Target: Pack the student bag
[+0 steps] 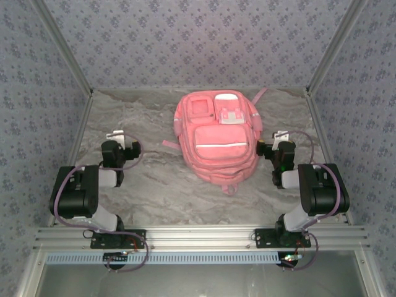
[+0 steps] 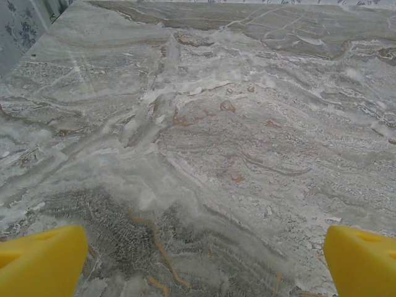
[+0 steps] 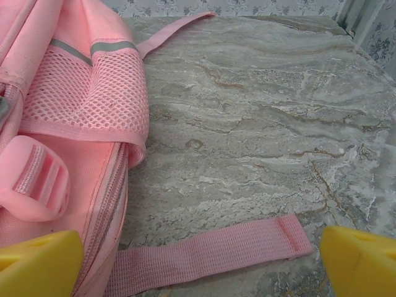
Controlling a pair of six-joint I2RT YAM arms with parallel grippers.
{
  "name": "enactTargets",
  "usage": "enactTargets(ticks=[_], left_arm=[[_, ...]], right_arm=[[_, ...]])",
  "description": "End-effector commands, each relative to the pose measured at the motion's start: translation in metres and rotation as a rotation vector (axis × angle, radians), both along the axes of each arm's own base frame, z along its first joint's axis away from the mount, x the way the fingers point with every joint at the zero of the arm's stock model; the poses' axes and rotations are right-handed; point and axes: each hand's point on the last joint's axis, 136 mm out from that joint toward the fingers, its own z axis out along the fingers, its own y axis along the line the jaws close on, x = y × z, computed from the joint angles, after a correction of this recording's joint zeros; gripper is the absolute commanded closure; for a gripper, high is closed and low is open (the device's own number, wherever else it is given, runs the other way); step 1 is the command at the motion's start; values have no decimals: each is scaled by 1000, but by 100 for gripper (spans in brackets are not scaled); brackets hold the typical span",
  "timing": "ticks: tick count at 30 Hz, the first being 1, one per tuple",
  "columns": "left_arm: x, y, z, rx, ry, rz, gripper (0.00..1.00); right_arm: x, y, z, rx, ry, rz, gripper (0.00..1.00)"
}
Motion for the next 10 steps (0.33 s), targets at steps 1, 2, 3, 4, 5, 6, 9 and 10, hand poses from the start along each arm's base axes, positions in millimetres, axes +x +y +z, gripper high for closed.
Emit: enactTargets(ticks=[1,2,3,4,5,6,9,10], left_arm=[[7,1,11,21,-31,-1,2],[7,0,10,20,-30,-1,2],[7,0,11,20,-31,-1,2],[7,0,11,19,-30,-2,2],[7,1,11,16,-30,-3,2],[7,1,11,7,-27,-7,2],[7,2,11,-1,-30,-9,2],[7,2,11,1,-31,-10,2]], right_arm=[[2,-3,6,-4,-13,-8,0],[1,-3,6,-4,-13,-8,0],[2,-3,6,-4,-13,-8,0],[1,-3,6,-4,-12,-8,0],[1,-3,6,-4,-12,-8,0],[2,-3,6,-4,-13,-8,0],[2,-3,6,-3,-13,-8,0],[2,-3,6,-3,-12,-7,0]])
